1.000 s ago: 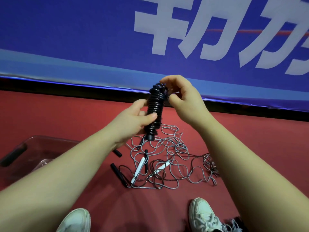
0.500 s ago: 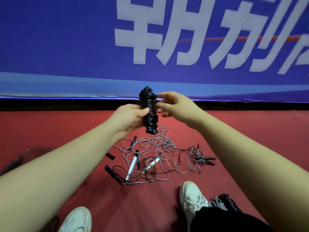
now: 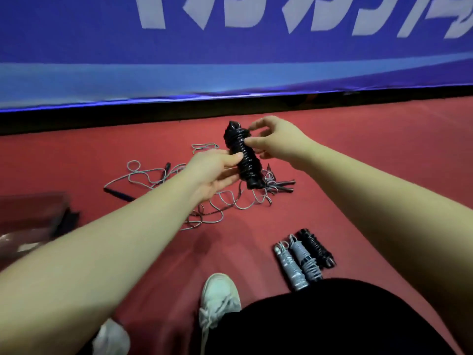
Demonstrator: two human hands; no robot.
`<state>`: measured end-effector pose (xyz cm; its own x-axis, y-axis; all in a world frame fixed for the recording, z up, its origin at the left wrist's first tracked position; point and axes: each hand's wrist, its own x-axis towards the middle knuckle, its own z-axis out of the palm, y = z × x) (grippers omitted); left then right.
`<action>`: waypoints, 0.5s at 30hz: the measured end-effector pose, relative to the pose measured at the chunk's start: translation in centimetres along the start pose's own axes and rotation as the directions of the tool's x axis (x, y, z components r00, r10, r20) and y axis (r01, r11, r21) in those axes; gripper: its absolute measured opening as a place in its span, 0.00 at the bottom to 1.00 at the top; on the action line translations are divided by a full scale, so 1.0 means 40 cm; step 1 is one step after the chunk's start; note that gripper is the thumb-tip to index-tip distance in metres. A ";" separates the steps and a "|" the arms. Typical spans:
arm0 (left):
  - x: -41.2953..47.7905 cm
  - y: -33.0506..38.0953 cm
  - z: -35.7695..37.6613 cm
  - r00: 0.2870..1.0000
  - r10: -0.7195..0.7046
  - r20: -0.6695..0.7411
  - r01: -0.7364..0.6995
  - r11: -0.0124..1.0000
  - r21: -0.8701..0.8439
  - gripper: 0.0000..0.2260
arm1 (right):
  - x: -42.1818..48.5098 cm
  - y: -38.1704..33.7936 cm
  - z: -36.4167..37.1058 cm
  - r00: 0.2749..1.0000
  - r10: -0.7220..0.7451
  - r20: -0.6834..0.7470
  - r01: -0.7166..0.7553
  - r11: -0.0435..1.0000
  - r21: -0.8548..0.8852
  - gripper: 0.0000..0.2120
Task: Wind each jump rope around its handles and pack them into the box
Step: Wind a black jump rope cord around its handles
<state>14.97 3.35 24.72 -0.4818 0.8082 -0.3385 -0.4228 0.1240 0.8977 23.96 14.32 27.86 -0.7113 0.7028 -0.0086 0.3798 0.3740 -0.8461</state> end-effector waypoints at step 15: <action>0.224 -0.651 0.039 0.752 -0.655 -0.080 0.658 0.737 0.156 0.11 | -0.084 0.635 0.167 0.822 0.477 0.310 -0.294 0.823 -0.485 0.20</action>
<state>22.84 8.27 -1.27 -0.1468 0.4805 -0.8646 -0.5091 0.7127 0.4825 32.04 17.41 2.83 -0.5876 0.5684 -0.5759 0.8089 0.3950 -0.4355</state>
